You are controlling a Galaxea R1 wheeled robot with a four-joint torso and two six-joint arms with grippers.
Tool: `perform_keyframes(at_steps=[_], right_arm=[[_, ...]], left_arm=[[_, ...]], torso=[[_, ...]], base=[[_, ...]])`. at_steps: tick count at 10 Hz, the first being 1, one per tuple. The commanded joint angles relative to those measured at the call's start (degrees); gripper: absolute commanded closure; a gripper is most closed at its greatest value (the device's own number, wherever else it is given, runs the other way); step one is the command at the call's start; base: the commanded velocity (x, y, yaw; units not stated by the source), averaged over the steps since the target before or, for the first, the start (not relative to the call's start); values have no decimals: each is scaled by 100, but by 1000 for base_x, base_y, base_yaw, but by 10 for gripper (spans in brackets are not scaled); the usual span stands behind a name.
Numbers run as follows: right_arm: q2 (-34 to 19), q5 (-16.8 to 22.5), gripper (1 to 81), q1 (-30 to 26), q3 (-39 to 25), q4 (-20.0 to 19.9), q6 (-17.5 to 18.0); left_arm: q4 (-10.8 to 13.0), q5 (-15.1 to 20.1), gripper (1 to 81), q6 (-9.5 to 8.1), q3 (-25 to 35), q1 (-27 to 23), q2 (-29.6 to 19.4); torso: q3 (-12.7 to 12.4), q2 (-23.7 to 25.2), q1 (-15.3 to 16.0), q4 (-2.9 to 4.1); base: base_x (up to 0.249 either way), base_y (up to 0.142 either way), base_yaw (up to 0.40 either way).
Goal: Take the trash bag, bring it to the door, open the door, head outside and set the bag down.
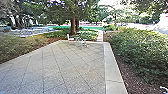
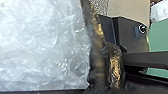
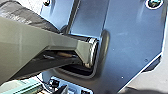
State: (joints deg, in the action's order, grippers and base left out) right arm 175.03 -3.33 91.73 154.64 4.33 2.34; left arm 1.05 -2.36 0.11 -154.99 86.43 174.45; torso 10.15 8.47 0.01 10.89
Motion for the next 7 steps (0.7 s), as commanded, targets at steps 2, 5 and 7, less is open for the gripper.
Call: perform_keyframes(at_steps=[2, 5, 7], right_arm=[[69, 315, 10, -194, -49, 42, -41], [52, 368, 10, -186, -75, 51, -41], [52, 386, 10, -177, -102, 121, -41]], left_arm=[[-26, 307, 811, 7, 355, -262, -164], [-35, 184, 811, -55, 1179, -271, -673], [-52, 157, 811, -72, 1839, -359, -1130]], torso=[[289, 0, 0, 99], [712, 2, -1, 155], [1079, 2, -1, 158]], base=[[0, 0, 0], [0, 0, 0], [0, 0, 0]])
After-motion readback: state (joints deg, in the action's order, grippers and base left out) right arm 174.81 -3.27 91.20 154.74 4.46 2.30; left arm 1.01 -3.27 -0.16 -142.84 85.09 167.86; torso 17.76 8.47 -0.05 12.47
